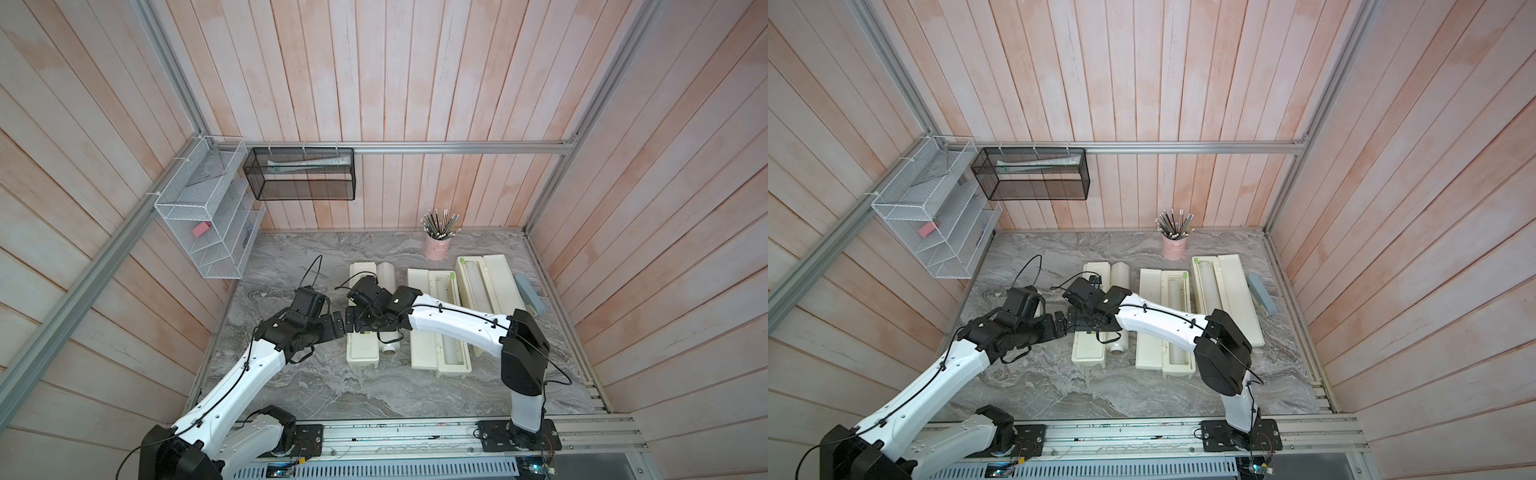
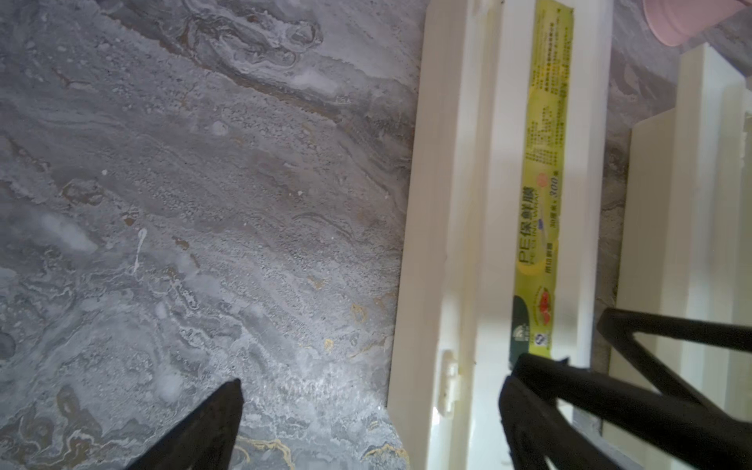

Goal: Put plastic wrap rolls into dispensers
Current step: Pick up the plastic wrap cutting box from the center of the board.

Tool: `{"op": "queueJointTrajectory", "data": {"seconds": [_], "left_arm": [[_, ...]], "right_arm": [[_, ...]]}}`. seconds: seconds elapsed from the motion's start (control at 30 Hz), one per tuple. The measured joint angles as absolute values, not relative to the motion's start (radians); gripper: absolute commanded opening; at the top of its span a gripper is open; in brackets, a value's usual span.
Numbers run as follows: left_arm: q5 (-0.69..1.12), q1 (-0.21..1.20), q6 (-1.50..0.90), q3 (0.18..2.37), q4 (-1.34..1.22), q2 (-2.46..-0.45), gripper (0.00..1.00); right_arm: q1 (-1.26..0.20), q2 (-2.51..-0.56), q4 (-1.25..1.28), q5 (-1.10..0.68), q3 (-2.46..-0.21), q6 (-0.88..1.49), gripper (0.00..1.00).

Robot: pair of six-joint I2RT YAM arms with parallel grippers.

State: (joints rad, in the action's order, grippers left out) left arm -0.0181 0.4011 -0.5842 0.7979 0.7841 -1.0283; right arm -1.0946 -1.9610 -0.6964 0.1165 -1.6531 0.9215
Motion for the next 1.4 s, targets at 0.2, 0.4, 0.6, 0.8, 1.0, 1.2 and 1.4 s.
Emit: {"op": "queueJointTrajectory", "data": {"seconds": [0.2, 0.4, 0.6, 0.8, 1.0, 1.2, 1.4], "left_arm": [[-0.006, 0.393, -0.601, 0.795, 0.814, -0.986, 1.0], [-0.003, 0.391, -0.624, 0.789, 0.82, -0.949, 1.0], [-0.004, 0.386, -0.667, 0.752, 0.8, -0.896, 1.0], [-0.004, 0.38, -0.694, 0.709, 0.764, -0.891, 1.0], [0.025, 0.381, -0.699, 0.694, 0.723, -0.915, 1.0], [0.046, 0.381, -0.664, 0.694, 0.669, -0.98, 1.0], [0.075, 0.383, -0.618, 0.693, 0.577, -1.026, 1.0]], "right_arm": [[-1.131, -2.023, -0.772, 0.139, -1.703, 0.957, 0.98], [-1.136, -2.086, -0.836, 0.145, -1.763, 0.974, 0.98], [-1.136, -2.151, -0.913, 0.154, -1.853, 0.995, 0.98], [-1.134, -2.193, -0.957, 0.16, -1.905, 1.004, 0.96], [-1.116, -2.194, -0.947, 0.157, -1.905, 0.998, 0.78], [-1.075, -2.192, -0.933, 0.149, -1.905, 0.96, 0.66], [-0.975, -2.177, -0.876, 0.089, -1.904, 0.902, 0.62]]}}
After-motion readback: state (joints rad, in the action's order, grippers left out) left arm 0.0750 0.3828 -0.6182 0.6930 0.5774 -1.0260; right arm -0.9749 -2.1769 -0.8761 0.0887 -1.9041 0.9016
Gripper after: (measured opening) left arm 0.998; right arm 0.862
